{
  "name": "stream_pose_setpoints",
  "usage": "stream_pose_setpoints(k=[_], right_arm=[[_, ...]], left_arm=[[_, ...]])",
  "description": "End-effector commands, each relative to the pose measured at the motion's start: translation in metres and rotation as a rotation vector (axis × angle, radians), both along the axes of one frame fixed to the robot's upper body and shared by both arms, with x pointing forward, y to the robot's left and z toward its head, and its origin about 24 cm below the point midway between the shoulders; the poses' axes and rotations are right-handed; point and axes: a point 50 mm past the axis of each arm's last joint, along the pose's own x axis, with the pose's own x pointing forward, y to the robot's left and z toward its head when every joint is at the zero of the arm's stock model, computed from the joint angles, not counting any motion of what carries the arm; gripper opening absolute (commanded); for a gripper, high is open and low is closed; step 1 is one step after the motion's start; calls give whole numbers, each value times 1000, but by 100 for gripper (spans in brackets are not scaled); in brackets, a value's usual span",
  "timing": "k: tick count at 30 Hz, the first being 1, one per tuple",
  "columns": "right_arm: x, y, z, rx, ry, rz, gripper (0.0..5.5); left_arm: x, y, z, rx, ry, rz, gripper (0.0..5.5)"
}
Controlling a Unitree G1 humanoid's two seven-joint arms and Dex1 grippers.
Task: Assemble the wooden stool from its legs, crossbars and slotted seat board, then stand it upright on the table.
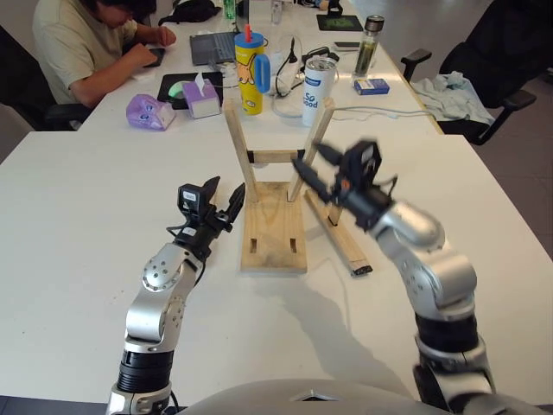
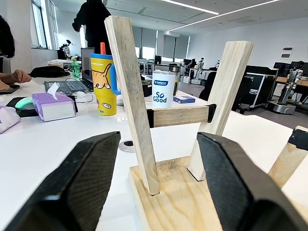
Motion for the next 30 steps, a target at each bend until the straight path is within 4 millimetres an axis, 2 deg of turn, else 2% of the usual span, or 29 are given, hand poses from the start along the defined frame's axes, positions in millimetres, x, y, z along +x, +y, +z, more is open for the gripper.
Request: stream_pose_setpoints(k=[1,3,6,11,16,23,30], right_arm=[[-40,-30,-39,-82,250,-11,323],[-40,-36,-40,-85,261,-44,355],[-32,-51,-46,-179,263,-148,406],[-8,-61,-58,-254,306,-236,406],[15,-60,-75,-231,400,-293,406],[21,-63,-83,-224,476,-299,406],[19,-59,-82,-275,476,-259,290]], left_arm=[[-5,12,-3,40,5,61,296],[-5,12,-3,41,6,62,296],[-4,10,-2,45,6,46,296],[-1,11,-1,49,4,41,296],[4,11,1,54,-1,20,296],[5,11,2,56,-2,9,296],[2,10,1,55,4,12,296]])
